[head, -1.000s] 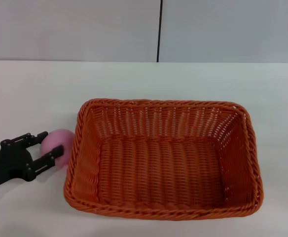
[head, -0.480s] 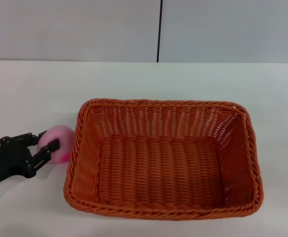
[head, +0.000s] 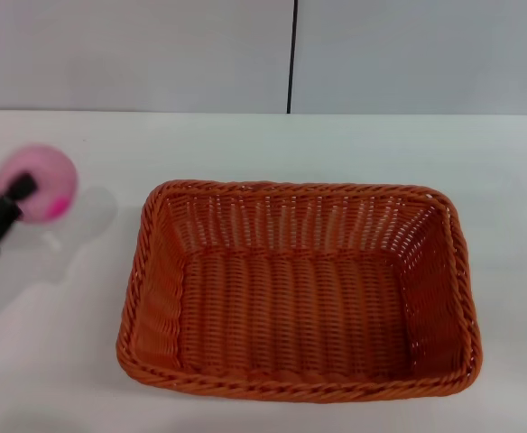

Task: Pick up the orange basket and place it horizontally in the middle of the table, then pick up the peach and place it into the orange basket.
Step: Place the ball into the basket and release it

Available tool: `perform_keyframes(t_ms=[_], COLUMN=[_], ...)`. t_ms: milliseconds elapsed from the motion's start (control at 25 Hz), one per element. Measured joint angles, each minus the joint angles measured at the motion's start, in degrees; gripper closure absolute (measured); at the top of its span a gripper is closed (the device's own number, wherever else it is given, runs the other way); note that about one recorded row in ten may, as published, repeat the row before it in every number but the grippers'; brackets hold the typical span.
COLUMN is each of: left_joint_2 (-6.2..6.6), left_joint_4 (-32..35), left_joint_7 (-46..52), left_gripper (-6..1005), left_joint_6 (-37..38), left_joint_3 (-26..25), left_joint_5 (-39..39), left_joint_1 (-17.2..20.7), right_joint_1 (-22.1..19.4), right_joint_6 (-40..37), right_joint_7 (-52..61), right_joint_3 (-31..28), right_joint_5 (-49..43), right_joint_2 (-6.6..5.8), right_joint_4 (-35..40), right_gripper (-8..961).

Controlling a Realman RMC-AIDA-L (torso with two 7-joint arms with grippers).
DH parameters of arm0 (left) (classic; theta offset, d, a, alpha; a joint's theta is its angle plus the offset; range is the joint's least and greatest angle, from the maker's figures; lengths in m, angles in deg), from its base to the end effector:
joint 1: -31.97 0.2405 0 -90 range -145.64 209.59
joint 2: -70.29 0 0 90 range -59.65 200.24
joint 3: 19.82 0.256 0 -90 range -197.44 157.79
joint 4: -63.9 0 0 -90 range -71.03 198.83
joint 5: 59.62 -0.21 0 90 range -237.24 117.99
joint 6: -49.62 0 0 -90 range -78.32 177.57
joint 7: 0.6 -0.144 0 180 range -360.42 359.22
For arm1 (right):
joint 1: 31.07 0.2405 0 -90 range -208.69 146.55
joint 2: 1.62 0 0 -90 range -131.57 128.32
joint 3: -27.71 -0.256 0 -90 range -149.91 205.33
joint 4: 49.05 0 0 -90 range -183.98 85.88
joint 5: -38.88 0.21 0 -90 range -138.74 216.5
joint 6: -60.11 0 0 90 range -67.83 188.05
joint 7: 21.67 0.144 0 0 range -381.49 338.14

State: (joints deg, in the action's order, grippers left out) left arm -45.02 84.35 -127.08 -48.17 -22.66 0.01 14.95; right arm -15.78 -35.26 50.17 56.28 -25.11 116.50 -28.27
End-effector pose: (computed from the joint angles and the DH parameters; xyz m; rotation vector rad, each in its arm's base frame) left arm -0.3634 0.2399 0.0486 -2.0781 -0.6698 -0.9546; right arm 0.3324 0.2719 0.0889 -1.5911 0.7573 1.4984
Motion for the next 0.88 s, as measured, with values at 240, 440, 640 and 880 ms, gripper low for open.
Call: perform_keyframes(t_ms=[240,440,640,880], left_joint_2=[-0.56,-2.32,-3.23,-3.25], left_joint_4=[-0.21,0.55,-3.08,-3.31], left_joint_7=[4.51,7.43,7.3,6.94], left_gripper=[797,830,779,612], left_joint_6=[-11.34,-16.11,-11.52,-11.0], left_joint_3=[1.55,14.19,16.8,16.24], left_joint_5=[4.9,3.24,3.66,3.93], left_joint_1=[-1.73,-7.24,-9.42,-9.5], right_joint_1=[0.21,0.33,-0.09,-0.64], right_joint_6=[0.02,-0.06,-0.37,-0.43], right_joint_7=[-0.43,-0.66,-0.66,-0.66], right_joint_3=[-0.01,-0.01,0.0,-0.01], right_joint_5=[0.08,0.25,0.25,0.26], right_joint_2=[-0.01,-0.03,-0.03,-0.01], right_joint_4=[-0.76,-1.38,-1.38,-1.37], right_gripper=[507,510,512,515])
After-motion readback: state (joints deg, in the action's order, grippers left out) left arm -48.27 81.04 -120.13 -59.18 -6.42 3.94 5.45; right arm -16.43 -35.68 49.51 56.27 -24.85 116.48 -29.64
